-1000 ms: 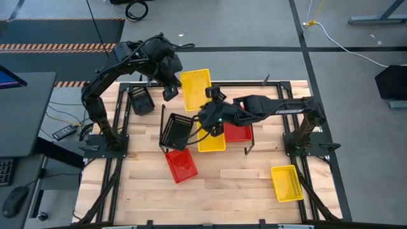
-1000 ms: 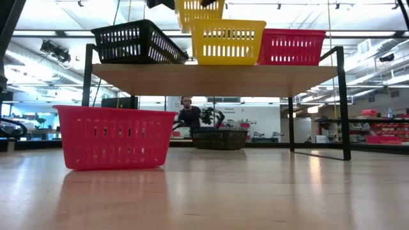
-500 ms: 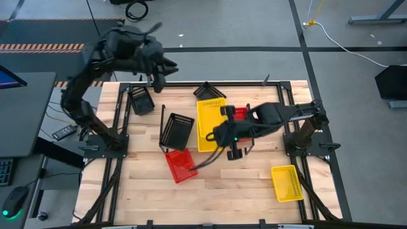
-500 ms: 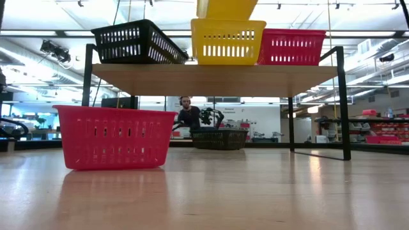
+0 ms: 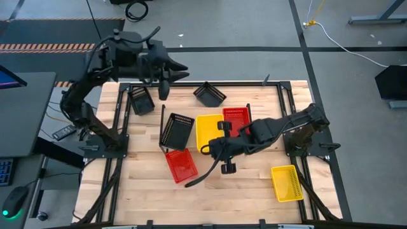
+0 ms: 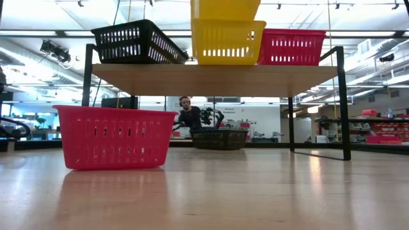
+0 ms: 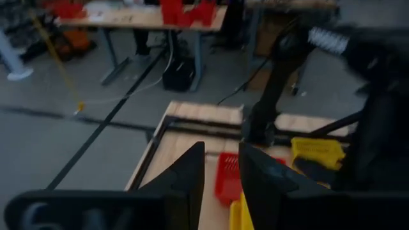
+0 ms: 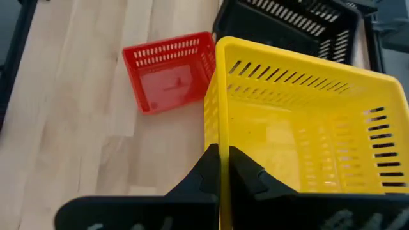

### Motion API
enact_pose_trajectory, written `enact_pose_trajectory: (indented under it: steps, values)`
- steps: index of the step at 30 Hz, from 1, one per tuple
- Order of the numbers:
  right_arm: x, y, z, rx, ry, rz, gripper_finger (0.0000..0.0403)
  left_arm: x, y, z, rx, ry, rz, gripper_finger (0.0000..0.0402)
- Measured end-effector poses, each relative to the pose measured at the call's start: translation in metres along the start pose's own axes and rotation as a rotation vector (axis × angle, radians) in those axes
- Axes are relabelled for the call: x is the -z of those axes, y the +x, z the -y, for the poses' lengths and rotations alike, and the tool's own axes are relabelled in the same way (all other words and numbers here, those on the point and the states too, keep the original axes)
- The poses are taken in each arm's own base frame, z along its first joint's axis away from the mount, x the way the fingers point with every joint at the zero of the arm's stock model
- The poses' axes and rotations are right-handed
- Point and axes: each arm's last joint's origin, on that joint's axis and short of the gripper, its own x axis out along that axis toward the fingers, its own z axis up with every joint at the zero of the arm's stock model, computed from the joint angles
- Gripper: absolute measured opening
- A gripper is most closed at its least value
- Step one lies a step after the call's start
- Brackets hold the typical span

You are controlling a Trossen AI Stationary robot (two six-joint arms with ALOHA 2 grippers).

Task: Stack baskets on shelf by color
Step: Stack the top yellow basket on the yellow basket on the shelf

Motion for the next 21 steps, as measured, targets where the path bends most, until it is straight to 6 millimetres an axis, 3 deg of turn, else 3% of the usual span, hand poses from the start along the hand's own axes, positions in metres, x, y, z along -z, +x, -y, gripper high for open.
enact_pose_trajectory:
  steps: [21]
  values:
    - [-0.0007, 0.0088, 0.0074, 0.029, 0.035, 0.007, 0.0009, -0.0068, -0.0014, 0.007, 0.024, 0.0, 0.068, 0.01]
